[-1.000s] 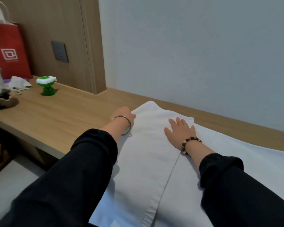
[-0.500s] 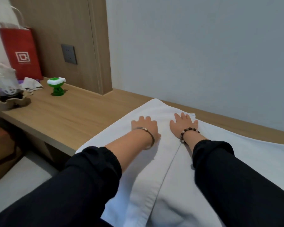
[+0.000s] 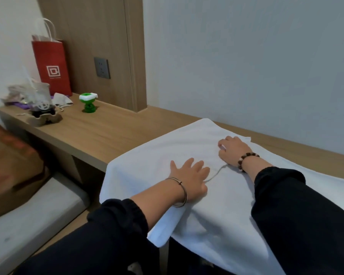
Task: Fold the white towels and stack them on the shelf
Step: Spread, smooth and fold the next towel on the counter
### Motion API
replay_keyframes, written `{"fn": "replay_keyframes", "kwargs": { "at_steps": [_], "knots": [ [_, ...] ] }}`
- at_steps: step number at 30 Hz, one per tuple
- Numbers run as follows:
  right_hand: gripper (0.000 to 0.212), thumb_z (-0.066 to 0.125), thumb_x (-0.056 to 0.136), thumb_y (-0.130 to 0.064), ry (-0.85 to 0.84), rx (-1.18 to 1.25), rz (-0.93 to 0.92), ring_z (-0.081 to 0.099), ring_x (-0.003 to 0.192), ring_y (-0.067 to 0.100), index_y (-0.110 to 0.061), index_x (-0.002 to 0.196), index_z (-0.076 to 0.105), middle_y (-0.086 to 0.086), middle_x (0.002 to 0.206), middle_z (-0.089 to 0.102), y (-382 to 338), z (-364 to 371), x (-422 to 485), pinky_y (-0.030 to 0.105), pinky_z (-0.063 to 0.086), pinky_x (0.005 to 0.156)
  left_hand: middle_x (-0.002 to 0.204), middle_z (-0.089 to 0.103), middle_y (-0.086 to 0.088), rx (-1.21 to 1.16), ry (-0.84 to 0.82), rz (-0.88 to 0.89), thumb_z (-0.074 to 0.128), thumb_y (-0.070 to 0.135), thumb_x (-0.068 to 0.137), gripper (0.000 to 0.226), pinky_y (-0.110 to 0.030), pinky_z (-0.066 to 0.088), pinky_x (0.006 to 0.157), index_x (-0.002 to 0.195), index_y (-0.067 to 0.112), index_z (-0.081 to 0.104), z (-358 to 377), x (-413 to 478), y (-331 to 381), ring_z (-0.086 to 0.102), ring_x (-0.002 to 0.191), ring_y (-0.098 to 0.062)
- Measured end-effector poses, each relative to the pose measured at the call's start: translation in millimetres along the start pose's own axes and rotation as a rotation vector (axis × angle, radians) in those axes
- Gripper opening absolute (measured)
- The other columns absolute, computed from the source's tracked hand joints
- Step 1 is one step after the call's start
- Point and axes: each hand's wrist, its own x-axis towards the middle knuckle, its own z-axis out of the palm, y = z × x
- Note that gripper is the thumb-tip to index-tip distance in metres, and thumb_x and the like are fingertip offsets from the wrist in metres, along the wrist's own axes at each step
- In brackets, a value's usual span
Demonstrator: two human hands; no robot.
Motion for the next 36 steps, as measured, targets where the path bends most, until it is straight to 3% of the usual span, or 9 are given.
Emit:
{"fn": "replay_keyframes", "kwargs": {
  "at_steps": [6,11,18,21,24,27,30,33,36],
  "knots": [
    [0.029,0.035,0.094,-0.031,0.016,-0.048,0.148,0.045,0.107,0.027,-0.016,0.114,0.051,0.005,0.118,0.05,20.0,-1.9,-35.4,0.038,0.041,0.083,0.159,0.002,0.013,0.242,-0.042,0.14,0.027,0.033,0.097,0.055,-0.064,0.003,0.109,0.149,0.04,0.009,-15.3,15.5,-37.9,0.003,0.146,-0.02],
    [0.035,0.027,0.097,-0.035,0.03,-0.047,0.357,0.042,0.114,0.028,-0.017,0.121,0.043,0.006,0.124,0.044,28.0,3.2,-69.8,0.041,0.039,0.087,0.159,0.011,0.001,0.526,0.104,-0.021,0.018,0.043,0.101,0.049,-0.064,0.005,0.108,0.148,0.04,0.005,-28.8,32.5,-62.1,0.015,0.144,-0.027],
    [0.04,0.035,0.093,-0.026,-0.133,-0.166,0.613,0.051,0.114,0.03,-0.012,0.13,0.042,0.008,0.128,0.044,19.1,-6.6,-92.5,0.041,0.045,0.08,0.144,0.035,0.001,0.074,0.142,-0.171,0.042,0.024,0.092,0.055,-0.055,0.028,0.103,0.143,0.031,0.024,-19.6,33.5,-54.2,0.033,0.132,-0.025],
    [0.042,0.038,0.094,-0.035,-0.074,-0.23,0.421,0.044,0.118,0.027,-0.013,0.129,0.045,0.008,0.13,0.047,10.3,-6.6,-90.9,0.04,0.041,0.089,0.145,0.035,0.004,-0.002,0.101,-0.167,0.043,0.022,0.091,0.054,-0.055,0.026,0.107,0.143,0.032,0.029,-16.5,22.4,-71.5,0.027,0.136,-0.02],
    [0.067,0.031,0.094,-0.06,-0.131,0.032,0.118,0.021,0.139,0.028,-0.019,0.147,0.026,0.005,0.154,0.022,0.6,4.9,-90.8,0.049,0.025,0.109,0.152,0.029,0.003,-0.042,0.127,-0.151,0.042,0.025,0.094,0.053,-0.048,0.024,0.112,0.146,0.029,0.028,-11.8,12.2,-87.8,0.024,0.14,-0.019],
    [0.085,0.032,0.085,-0.075,-0.243,0.081,0.112,0.001,0.147,0.023,-0.029,0.152,0.01,-0.002,0.161,0.001,3.7,3.2,-85.5,0.054,0.008,0.115,0.154,0.029,0.001,-0.064,0.167,-0.177,0.043,0.025,0.096,0.052,-0.035,0.021,0.115,0.146,0.024,0.031,-10.0,5.0,-109.9,0.025,0.141,-0.017],
    [0.092,0.039,0.082,-0.077,-0.354,0.048,0.072,0.004,0.147,0.025,-0.027,0.153,0.008,0.001,0.161,0.001,9.3,-10.9,-75.8,0.051,0.013,0.116,0.154,0.027,0.001,-0.064,0.124,-0.216,0.044,0.019,0.094,0.054,-0.031,0.019,0.113,0.147,0.023,0.031,-13.7,2.1,-124.0,0.023,0.141,-0.017],
    [0.082,0.05,0.08,-0.069,-0.41,0.011,0.079,0.043,0.126,0.029,-0.019,0.143,0.032,0.007,0.144,0.039,2.2,-27.0,-68.7,0.045,0.041,0.101,0.146,0.036,0.0,0.019,0.085,-0.181,0.046,0.025,0.092,0.051,-0.036,0.031,0.108,0.142,0.024,0.037,-23.2,0.9,-127.0,0.032,0.134,-0.021],
    [0.027,0.052,0.085,-0.036,-0.213,-0.234,0.037,0.055,0.075,0.019,-0.017,0.103,0.057,-0.001,0.09,0.06,-22.6,-31.2,-66.2,0.031,0.048,0.065,0.12,0.052,0.001,0.227,0.001,-0.196,0.045,0.05,0.089,0.04,-0.032,0.042,0.082,0.123,0.03,0.051,-43.3,-1.1,-124.9,0.051,0.11,-0.022]
  ]
}}
